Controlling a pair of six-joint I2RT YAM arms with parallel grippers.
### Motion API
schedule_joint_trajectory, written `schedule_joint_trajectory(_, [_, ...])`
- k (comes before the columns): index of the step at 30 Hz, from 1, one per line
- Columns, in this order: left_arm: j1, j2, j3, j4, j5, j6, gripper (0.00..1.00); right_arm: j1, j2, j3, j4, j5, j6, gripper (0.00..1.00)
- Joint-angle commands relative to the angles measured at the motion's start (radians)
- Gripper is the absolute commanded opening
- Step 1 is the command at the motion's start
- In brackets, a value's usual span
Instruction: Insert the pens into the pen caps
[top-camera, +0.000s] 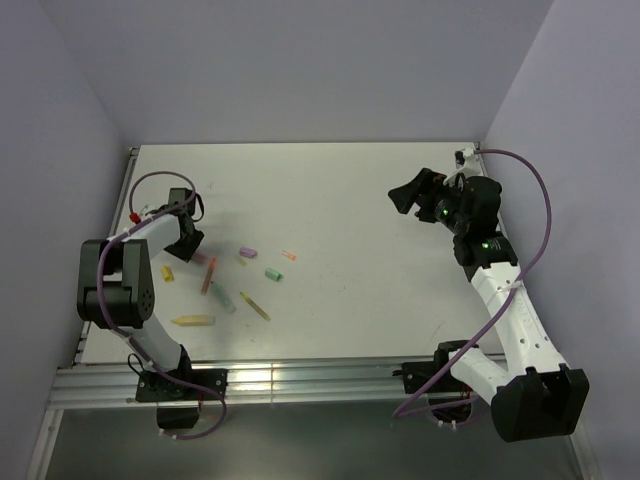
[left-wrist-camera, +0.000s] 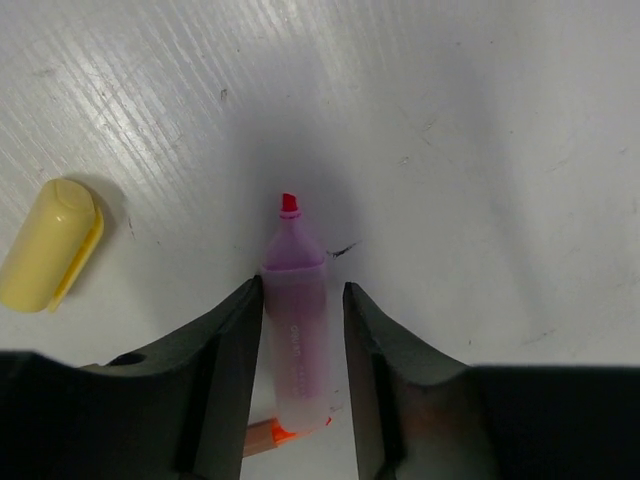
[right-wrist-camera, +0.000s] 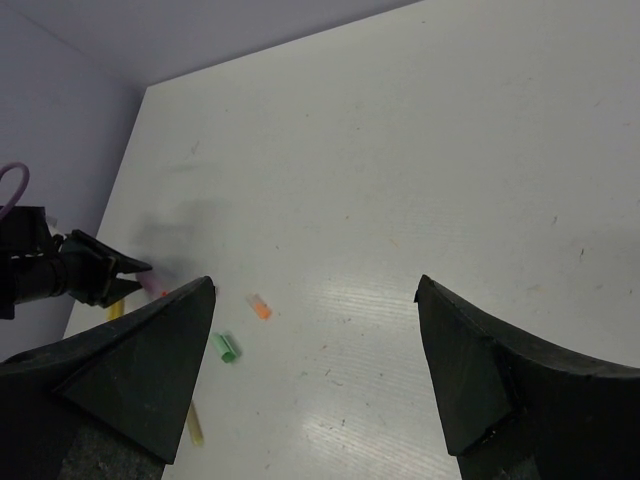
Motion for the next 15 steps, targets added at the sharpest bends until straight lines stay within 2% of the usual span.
schedule_joint_trajectory(1, [0.002, 0.024, 0.032, -0.004, -0.005, -0.031, 0.42, -0.003, 0.001, 0.045, 0.006, -0.021, -0.015, 0.89])
schedule_joint_trajectory(6, [0.002, 0.041, 0.019, 0.005, 0.001, -0.035, 0.32, -0.003, 0.013, 0.051, -0.002, -0.026, -0.018, 0.89])
schedule_joint_trajectory(9, [0.002, 0.035, 0.016, 0.018, 0.019, -0.019, 0.13, -0.003, 0.021, 0.054, -0.007, -0.038, -0.019, 0.89])
schedule_joint_trajectory(10, [0.002, 0.03, 0.016, 0.021, 0.024, -0.013, 0.0, -0.003, 0.025, 0.056, -0.005, -0.043, -0.019, 0.89])
schedule_joint_trajectory(15, [0.0, -0.062, 0.036, 0.016, 0.038, 0.059, 0.0, 0.0, 0.033, 0.047, 0.038, -0.138, -0.013, 0.88])
